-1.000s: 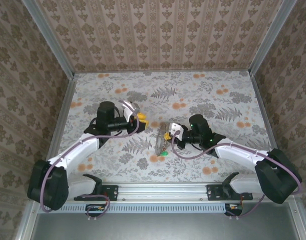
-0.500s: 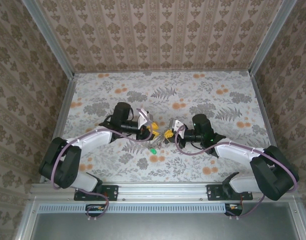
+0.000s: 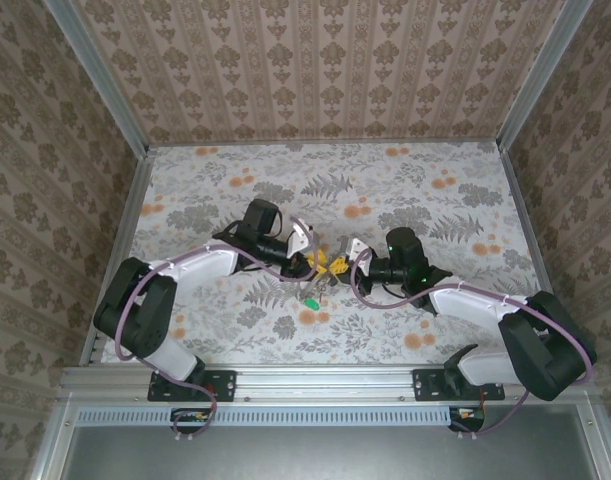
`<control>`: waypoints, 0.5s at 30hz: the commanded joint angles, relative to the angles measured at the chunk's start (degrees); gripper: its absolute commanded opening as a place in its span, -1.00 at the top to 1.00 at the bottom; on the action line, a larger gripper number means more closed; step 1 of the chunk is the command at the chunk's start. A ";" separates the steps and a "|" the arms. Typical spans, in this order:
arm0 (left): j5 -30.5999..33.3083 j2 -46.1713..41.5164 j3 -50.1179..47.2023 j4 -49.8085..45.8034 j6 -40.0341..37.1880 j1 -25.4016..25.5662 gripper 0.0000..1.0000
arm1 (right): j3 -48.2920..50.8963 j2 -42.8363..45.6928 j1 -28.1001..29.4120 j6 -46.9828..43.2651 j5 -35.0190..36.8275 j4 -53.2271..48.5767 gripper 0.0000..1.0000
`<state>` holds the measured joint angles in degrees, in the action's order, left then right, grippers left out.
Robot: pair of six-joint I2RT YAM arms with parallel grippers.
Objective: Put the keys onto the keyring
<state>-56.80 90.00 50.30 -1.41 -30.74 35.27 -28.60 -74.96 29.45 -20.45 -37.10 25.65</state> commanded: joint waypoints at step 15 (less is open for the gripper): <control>0.48 3.95 4.34 -3.86 -4.28 1.38 0.61 | 2.43 -0.10 -1.24 3.03 -2.64 6.18 1.00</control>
<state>-55.81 93.30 53.04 -4.36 -33.08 36.36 -26.55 -75.02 28.62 -17.96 -37.82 28.69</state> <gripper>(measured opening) 0.194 0.060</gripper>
